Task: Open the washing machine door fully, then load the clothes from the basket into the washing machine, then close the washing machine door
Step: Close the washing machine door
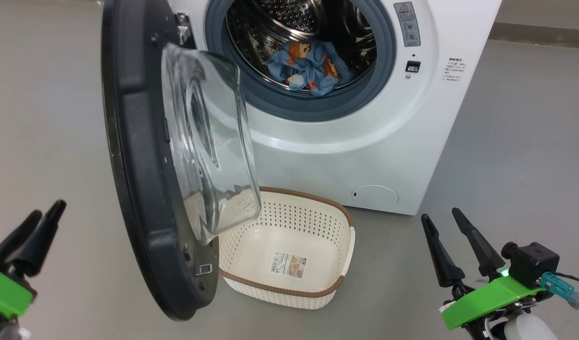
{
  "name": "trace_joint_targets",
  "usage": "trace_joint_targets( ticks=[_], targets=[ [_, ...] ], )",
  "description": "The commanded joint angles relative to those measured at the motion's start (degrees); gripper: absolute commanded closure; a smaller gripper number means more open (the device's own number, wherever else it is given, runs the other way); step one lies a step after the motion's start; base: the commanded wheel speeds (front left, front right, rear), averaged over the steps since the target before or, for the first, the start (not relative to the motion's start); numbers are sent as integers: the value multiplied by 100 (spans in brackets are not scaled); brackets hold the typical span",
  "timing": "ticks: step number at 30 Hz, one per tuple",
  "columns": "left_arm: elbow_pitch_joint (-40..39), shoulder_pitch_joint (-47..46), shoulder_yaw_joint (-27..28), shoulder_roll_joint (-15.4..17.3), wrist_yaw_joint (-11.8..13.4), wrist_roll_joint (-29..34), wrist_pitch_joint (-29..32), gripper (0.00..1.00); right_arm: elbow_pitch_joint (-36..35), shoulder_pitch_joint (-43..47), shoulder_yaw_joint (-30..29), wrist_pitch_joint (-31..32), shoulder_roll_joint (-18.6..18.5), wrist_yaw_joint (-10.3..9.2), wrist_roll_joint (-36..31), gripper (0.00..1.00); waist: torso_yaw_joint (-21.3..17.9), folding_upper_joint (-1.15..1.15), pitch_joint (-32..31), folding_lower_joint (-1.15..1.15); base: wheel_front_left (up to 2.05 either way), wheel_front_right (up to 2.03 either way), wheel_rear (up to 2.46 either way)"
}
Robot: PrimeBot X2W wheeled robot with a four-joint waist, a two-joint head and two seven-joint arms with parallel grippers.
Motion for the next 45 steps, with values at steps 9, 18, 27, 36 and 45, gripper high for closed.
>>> trace_joint_targets(
  ticks=[9, 18, 27, 36, 45],
  targets=[
    [-320, 683, -394, 536, -58, 744, -1942, 0, -152, -64, 96, -27, -92, 16, -22, 0, -3, 0, 55, 0, 0, 0, 0],
    [-147, 1110, -677, 371, -59, 1450, -3180, 0, -146, -54, 107, -27, -114, 16, -15, 0, 8, 0, 21, 0, 0, 0, 0],
    [137, 1386, -941, 11, 51, 2246, -4241, 0, -150, -47, 143, -27, -130, 16, -6, 0, 10, 0, 12, 0, 0, 0, 0],
    [441, 1494, -1157, -199, 134, 2775, -4703, 0, -122, -45, 183, -27, -157, 16, 16, 0, -2, 0, -32, 0, 0, 0, 0],
    [399, 1609, -1124, -376, 181, 2979, -4817, 0, -106, 18, 215, -27, -116, 16, 13, 0, -9, 0, -66, 0, 0, 0, 0]
  ],
)
